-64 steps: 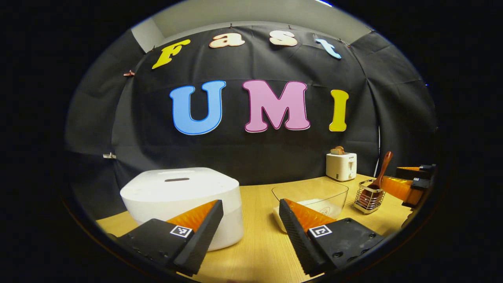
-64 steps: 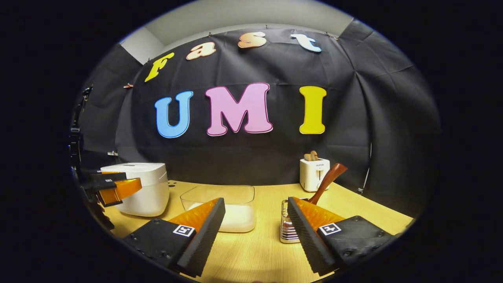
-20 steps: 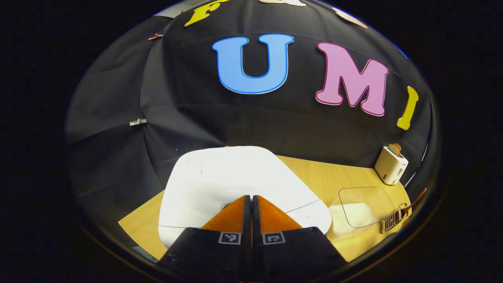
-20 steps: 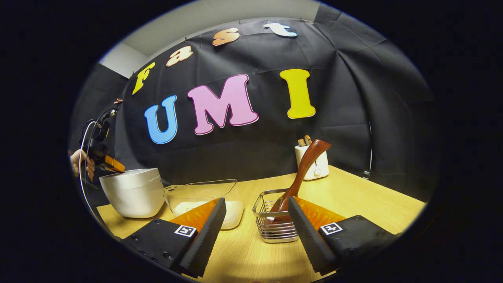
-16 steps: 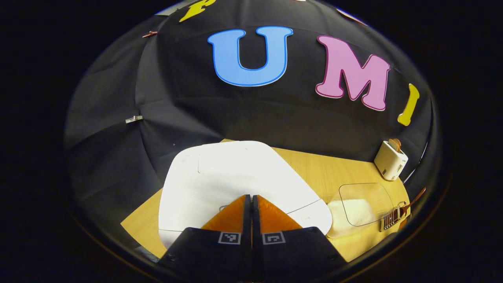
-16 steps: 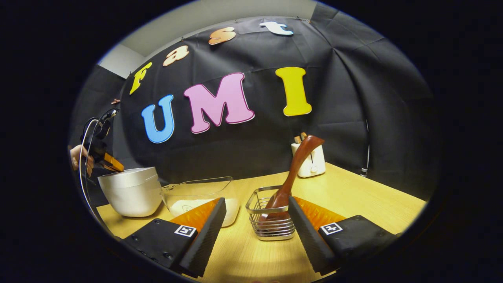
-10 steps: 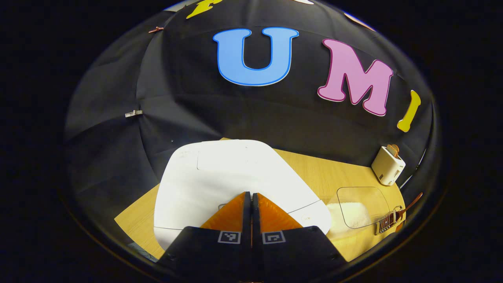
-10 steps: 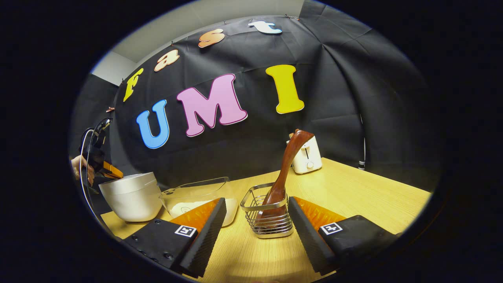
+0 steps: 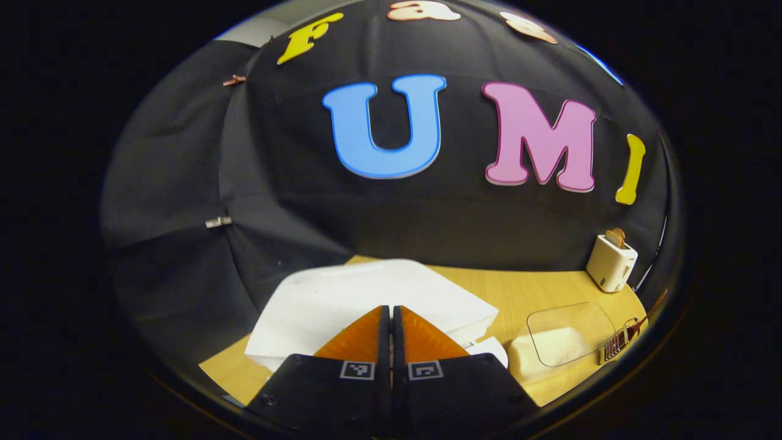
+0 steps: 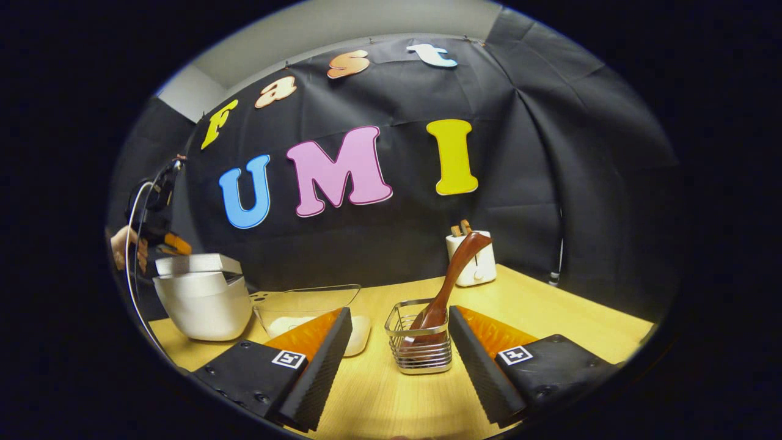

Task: Close the left gripper, press the button to open the rice cooker; take a wooden spoon from the chopstick holder with the right hand, scoop a spoonful of rice and pour it into the rice cooker, then put the wooden spoon back into the chopstick holder.

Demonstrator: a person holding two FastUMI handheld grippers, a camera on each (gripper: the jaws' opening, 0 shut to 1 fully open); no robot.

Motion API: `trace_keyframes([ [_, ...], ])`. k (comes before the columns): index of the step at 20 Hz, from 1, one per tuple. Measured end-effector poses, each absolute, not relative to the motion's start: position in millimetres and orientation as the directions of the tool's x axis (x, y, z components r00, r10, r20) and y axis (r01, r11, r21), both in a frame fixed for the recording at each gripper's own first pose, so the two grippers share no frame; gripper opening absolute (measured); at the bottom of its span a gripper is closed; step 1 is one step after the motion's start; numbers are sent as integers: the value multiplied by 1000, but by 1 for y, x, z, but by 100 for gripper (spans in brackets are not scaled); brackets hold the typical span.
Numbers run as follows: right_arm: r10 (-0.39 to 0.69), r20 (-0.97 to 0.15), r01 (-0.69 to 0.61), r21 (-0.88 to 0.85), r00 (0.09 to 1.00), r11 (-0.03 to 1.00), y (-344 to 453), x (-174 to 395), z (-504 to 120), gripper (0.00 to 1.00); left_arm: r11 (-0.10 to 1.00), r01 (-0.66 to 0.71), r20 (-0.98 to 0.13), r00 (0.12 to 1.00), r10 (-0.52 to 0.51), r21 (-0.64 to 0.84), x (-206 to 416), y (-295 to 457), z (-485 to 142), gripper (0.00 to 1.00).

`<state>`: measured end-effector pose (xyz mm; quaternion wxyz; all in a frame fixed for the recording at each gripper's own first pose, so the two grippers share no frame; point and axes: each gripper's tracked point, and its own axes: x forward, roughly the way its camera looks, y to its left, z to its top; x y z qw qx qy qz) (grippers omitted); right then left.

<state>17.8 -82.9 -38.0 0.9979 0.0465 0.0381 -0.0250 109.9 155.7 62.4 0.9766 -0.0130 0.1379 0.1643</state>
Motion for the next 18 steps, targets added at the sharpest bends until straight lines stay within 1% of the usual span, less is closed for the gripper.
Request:
trace_keyframes([
  [1,-45,-77,52,88,996,995,-80,18,-36,98,946,-321,-230,919,320,34,105,153,76,5],
  [2,-44,-77,51,88,996,995,-78,20,-34,98,955,-294,-199,935,293,23,102,144,84,6],
  [4,-40,-79,47,88,996,995,-74,24,-30,98,967,-255,-148,957,249,-17,87,122,100,5],
  [6,-32,-83,38,81,996,996,-69,28,-26,98,967,-246,-100,966,238,-69,78,120,108,5],
  [10,-46,-79,48,28,996,998,-70,30,-12,98,958,-236,-61,971,229,-160,60,120,100,6],
  [12,-54,-81,55,14,995,998,-71,32,-8,98,961,-234,-41,972,231,-150,56,118,93,11],
  [13,-58,-83,59,9,995,998,-73,34,-6,98,965,-219,-40,976,215,-143,55,114,87,22],
  [14,-70,-85,70,-1,994,998,-76,35,-4,98,970,-198,-38,980,195,-138,55,106,81,22],
  [15,-85,-87,84,-14,993,996,-80,37,-3,98,976,-169,-40,985,165,-134,57,97,74,52],
  [18,-130,-85,126,-46,988,991,-91,45,3,98,988,-103,-52,994,98,-111,57,76,56,84],
])
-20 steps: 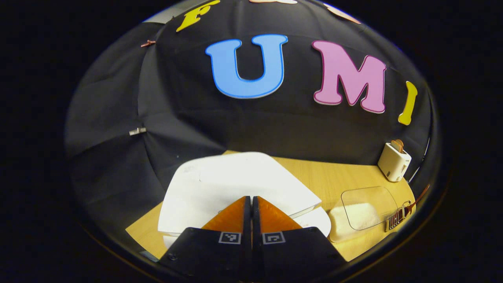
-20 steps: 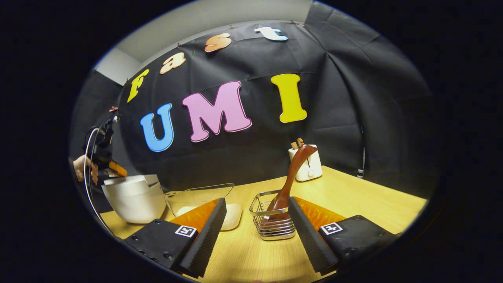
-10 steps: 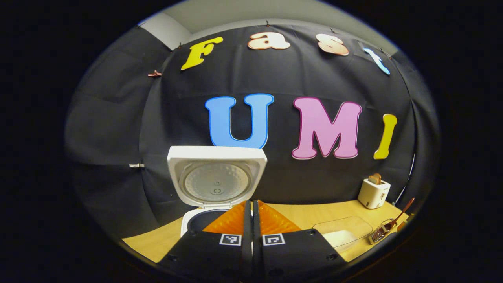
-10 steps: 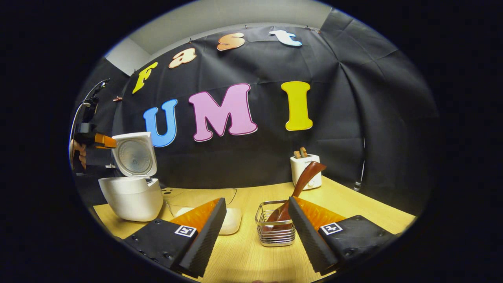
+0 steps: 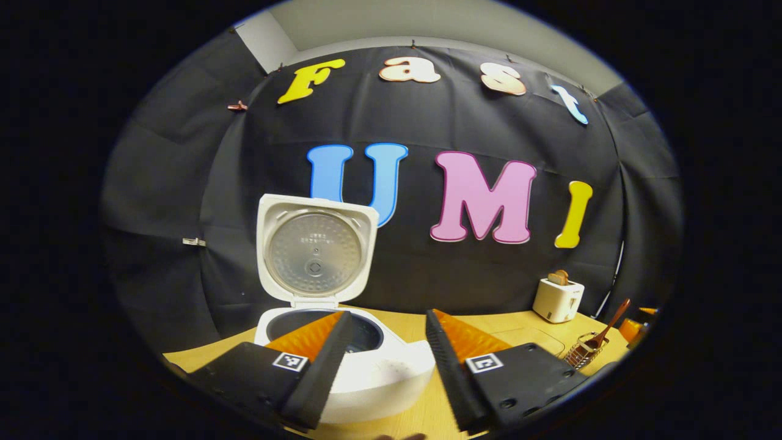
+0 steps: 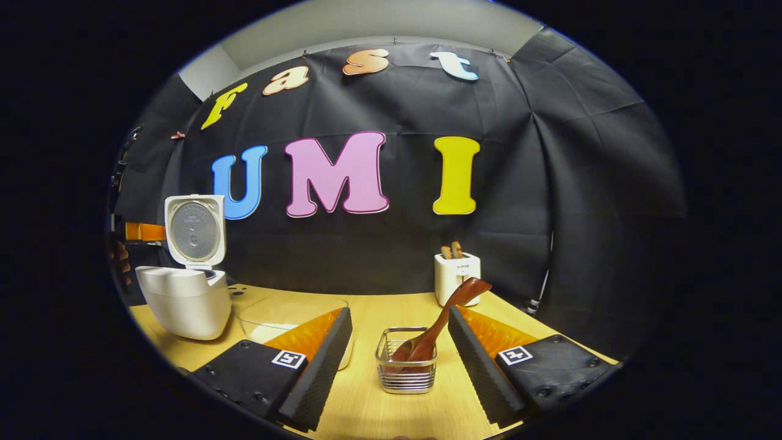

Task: Close the left gripper, press the button to open the rice cooker; take a wooden spoon from the chopstick holder with the right hand, scoop a spoonful of rice and pour it into the rice cooker, then put the wooden spoon back into the chopstick holder.

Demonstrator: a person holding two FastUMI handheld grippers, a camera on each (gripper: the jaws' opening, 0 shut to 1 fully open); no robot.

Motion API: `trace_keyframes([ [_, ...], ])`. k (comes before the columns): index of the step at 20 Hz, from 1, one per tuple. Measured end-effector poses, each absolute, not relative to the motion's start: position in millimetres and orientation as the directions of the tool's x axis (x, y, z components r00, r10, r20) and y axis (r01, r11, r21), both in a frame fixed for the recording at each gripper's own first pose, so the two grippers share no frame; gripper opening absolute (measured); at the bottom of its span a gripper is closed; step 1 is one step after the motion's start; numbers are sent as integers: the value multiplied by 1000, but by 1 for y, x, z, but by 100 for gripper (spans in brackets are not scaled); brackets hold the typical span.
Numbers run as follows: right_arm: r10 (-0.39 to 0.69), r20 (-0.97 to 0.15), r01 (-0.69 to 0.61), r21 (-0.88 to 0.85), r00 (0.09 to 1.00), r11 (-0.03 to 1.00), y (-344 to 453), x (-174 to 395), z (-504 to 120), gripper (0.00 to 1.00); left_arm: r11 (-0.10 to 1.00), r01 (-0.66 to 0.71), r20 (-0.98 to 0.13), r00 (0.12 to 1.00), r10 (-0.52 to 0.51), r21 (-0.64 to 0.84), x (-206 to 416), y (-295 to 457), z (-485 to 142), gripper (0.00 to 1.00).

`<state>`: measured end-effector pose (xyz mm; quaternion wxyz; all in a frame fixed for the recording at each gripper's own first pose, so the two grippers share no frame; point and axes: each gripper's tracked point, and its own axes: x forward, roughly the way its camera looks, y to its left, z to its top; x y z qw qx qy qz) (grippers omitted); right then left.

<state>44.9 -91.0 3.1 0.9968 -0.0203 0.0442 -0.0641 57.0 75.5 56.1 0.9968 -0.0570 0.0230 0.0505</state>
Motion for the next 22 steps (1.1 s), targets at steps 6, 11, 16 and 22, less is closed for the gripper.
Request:
trace_keyframes([
  [6,-203,-122,193,-93,971,977,-112,64,-4,98,994,-43,-34,999,40,-103,51,52,43,98],
  [11,-279,-189,258,-127,942,958,-143,87,-22,98,986,-19,-4,1000,18,-168,37,56,50,99],
  [16,-316,-247,298,-106,916,949,-165,107,-43,98,978,-34,3,999,36,-208,33,75,51,99],
  [22,-320,-308,311,-82,896,947,-177,139,-62,98,970,-57,-37,998,50,-235,37,92,30,98],
])
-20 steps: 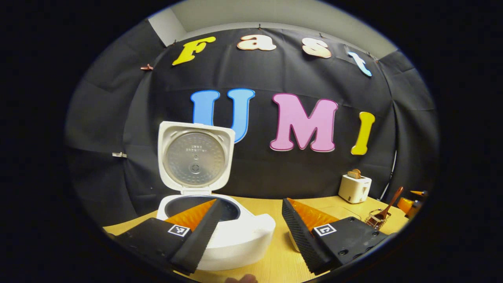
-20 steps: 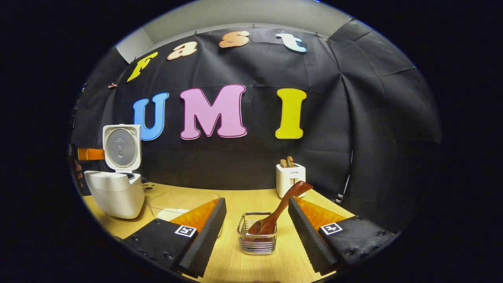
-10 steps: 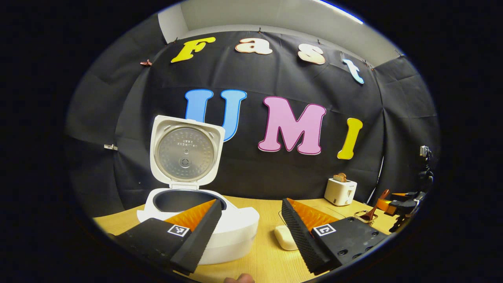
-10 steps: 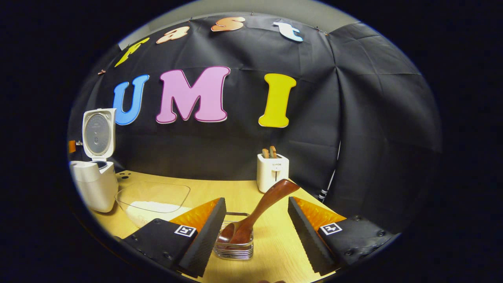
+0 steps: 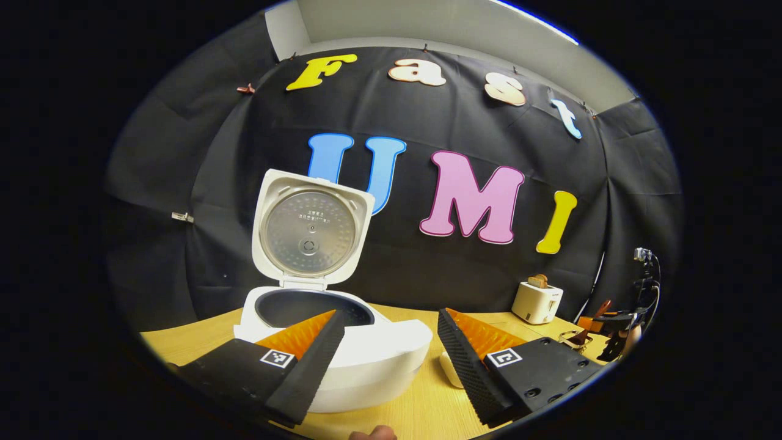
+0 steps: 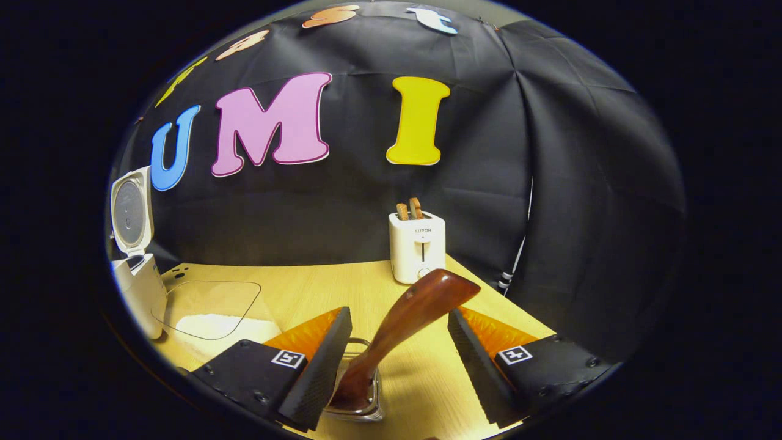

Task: Close the left gripper, press the button to open the rice cooker; take a wooden spoon from the chopstick holder with the right hand, scoop a spoonful of rice and pour it into the rice cooker, then put the wooden spoon back into the chopstick holder.

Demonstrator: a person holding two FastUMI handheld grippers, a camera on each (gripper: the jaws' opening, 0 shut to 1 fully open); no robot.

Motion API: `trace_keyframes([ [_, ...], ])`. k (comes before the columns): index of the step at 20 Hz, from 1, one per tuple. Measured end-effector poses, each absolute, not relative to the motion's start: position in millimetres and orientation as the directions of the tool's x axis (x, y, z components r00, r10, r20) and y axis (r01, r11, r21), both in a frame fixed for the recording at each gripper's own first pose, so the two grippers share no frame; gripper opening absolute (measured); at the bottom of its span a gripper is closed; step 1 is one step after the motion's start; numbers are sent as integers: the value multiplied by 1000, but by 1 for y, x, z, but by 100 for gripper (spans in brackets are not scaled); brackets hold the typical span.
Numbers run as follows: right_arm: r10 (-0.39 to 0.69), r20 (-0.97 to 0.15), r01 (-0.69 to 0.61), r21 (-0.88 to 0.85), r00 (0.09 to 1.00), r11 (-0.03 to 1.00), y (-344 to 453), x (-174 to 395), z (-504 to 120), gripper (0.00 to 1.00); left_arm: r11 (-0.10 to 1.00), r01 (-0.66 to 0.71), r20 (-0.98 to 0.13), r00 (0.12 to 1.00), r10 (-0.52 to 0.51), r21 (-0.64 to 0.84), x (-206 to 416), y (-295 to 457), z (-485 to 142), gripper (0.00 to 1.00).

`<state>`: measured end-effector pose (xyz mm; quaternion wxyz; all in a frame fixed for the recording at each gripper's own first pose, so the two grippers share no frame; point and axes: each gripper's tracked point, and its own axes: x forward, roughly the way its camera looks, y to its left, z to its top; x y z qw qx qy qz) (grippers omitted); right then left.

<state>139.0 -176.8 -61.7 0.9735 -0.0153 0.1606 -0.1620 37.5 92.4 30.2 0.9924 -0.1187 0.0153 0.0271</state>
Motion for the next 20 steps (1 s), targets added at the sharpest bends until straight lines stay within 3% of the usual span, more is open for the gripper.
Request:
trace_keyframes([
  [2,-330,-299,315,-99,895,944,-177,146,-60,92,966,-62,-48,997,52,-249,39,95,25,99],
  [3,-328,-304,311,-103,894,945,-175,150,-63,77,965,-64,-54,997,52,-255,40,96,21,99],
  [4,-315,-323,299,-98,893,949,-171,154,-68,71,963,-64,-60,997,50,-263,41,96,19,99],
  [6,-292,-360,283,-80,886,956,-165,159,-77,69,963,-66,-59,997,52,-263,42,98,16,97],
  [7,-296,-367,287,-80,882,955,-167,161,-78,53,964,-64,-59,997,50,-259,42,97,16,94],
  [8,-304,-367,293,-86,879,952,-169,161,-78,59,965,-62,-62,997,48,-254,44,97,16,94],
  [9,-304,-365,294,-83,880,952,-168,161,-78,37,967,-58,-62,997,44,-248,42,96,16,95],
  [10,-296,-364,289,-75,883,954,-167,162,-77,41,969,-55,-63,997,41,-242,42,95,16,95],
  [12,-265,-355,267,-44,896,963,-161,163,-73,37,969,-52,-61,997,38,-241,43,96,17,95],
  [15,-201,-341,209,-12,919,978,-142,169,-70,20,970,-49,-57,998,36,-239,42,94,17,95],
  [18,-170,-302,148,-96,938,984,-129,173,-63,17,972,-54,-48,998,44,-229,40,97,19,95],
  [19,-166,-283,144,-98,945,985,-126,175,-57,27,972,-55,-48,998,45,-228,39,97,17,96],
  [20,-165,-268,146,-92,949,985,-124,178,-50,17,972,-53,-50,998,43,-229,39,96,17,96],
])
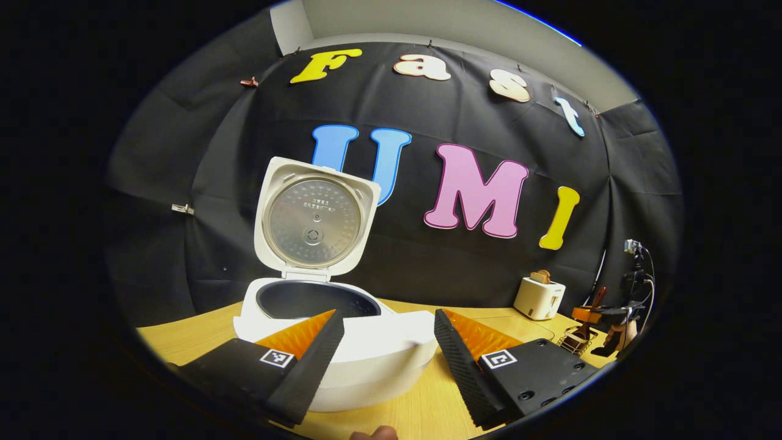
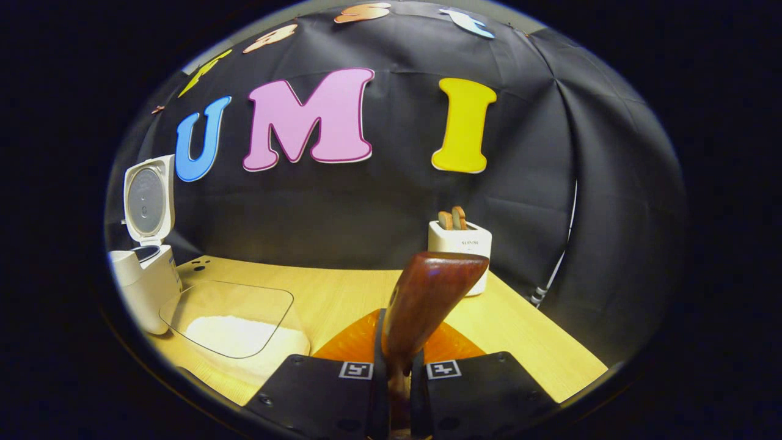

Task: Close the left gripper, press the button to open the rice cooker; take a wooden spoon from the chopstick holder with the right hand, scoop a spoonful of rice and pour it into the rice cooker, then put the wooden spoon back into the chopstick holder.

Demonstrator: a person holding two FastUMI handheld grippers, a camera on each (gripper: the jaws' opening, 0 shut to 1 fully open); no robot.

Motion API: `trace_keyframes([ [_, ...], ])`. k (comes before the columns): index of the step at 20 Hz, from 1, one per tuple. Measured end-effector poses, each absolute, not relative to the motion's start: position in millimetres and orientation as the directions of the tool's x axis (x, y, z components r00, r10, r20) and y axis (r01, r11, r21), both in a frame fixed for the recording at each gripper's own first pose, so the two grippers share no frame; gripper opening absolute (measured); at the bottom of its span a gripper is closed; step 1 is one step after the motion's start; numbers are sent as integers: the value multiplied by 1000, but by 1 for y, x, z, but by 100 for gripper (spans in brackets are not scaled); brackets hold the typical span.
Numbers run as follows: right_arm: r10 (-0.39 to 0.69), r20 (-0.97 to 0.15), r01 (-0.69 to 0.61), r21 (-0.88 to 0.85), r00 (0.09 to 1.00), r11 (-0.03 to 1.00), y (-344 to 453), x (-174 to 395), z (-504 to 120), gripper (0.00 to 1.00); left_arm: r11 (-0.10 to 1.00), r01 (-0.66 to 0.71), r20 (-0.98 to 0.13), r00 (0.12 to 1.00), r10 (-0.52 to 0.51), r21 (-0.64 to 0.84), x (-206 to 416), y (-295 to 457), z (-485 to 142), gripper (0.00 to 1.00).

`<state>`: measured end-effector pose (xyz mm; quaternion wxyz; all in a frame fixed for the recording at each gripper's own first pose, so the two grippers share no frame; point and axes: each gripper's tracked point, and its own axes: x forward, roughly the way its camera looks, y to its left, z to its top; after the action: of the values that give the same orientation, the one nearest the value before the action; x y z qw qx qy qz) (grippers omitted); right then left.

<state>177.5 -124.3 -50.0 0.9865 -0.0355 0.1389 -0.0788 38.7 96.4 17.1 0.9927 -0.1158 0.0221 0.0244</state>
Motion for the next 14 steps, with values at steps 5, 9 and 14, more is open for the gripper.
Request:
trace_keyframes([
  [5,-164,-210,142,-116,964,983,-123,184,-13,17,972,-51,-43,998,43,-231,36,98,18,95],
  [9,-160,-167,132,-166,973,977,-117,192,19,17,970,-47,-36,999,39,-238,33,98,19,95],
  [14,-86,-127,64,-163,988,985,-75,209,56,17,970,-50,-27,999,45,-238,27,104,19,96],
])
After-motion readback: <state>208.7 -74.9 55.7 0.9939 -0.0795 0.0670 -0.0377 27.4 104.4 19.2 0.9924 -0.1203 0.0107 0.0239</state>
